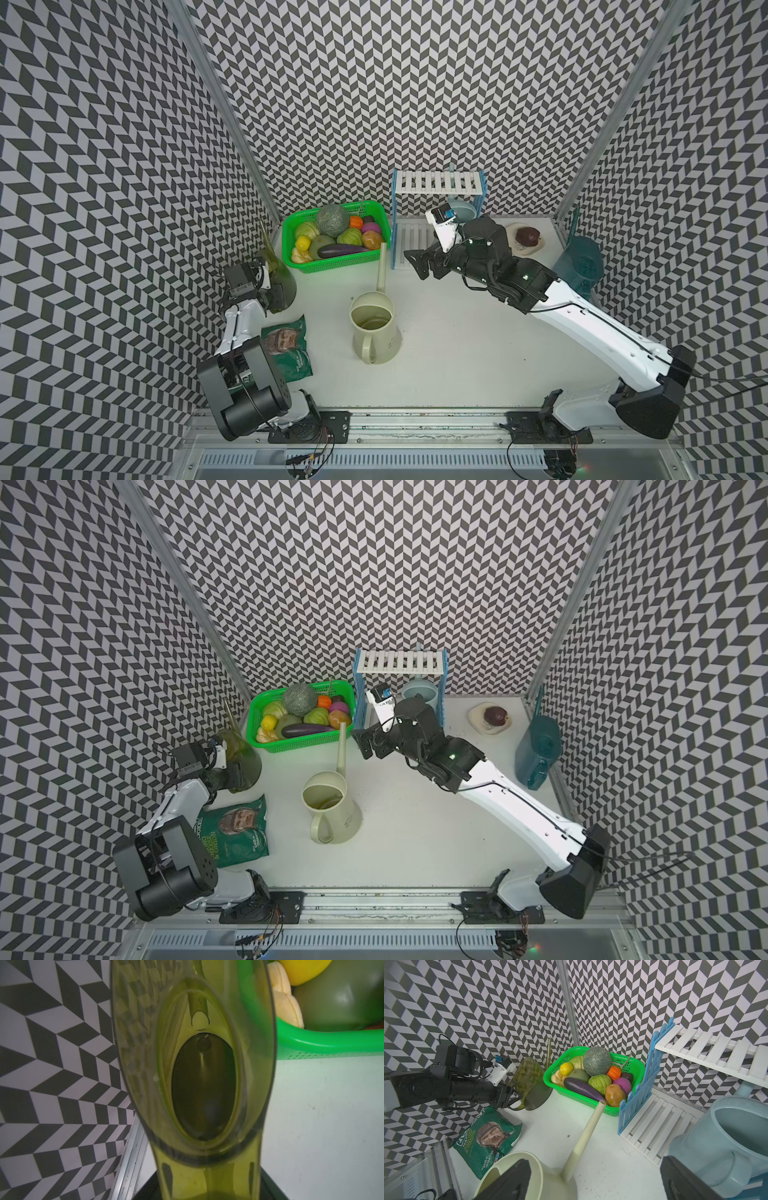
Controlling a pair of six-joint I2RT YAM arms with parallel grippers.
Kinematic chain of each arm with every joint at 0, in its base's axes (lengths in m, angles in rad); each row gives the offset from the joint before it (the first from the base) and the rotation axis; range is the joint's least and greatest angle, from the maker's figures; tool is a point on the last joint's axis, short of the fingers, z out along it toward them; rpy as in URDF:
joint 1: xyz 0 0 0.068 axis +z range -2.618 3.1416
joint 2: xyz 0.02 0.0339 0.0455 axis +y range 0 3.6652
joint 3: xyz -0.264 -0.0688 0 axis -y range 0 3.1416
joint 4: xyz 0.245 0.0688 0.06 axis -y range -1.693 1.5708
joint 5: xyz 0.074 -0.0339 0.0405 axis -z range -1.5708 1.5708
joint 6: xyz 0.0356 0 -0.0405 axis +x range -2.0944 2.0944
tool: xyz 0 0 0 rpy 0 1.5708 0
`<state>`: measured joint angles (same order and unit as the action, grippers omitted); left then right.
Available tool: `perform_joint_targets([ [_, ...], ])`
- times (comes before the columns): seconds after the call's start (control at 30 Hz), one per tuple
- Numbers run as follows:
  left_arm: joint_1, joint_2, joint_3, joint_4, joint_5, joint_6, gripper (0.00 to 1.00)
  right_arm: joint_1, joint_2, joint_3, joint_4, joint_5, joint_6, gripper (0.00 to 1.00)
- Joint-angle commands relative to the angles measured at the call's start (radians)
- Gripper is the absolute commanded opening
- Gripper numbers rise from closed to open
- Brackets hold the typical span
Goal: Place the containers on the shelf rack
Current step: 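Pick up a container from the center of the board.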
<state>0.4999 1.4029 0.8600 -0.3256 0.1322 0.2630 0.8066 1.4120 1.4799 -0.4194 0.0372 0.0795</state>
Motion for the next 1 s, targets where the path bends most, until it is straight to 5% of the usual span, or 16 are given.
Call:
perform_joint_targets([
  [0.0, 0.0, 0.007, -0.014, 0.059, -0.005, -0.002, 0.55, 0.004, -0.016, -0.014, 0.028, 0.013, 0.015, 1.0],
  [0.63, -0.003, -0.045, 0.034, 0.042, 0.037, 0.006, 0.18, 0.005, -0.041, -0.048, 0.036, 0.024, 0.019, 1.0],
  [0.97, -0.003, -0.1, 0.152, -0.057, 0.093, 0.005, 0.14, 0.004, -0.072, -0.072, 0.047, 0.043, 0.012, 1.0],
])
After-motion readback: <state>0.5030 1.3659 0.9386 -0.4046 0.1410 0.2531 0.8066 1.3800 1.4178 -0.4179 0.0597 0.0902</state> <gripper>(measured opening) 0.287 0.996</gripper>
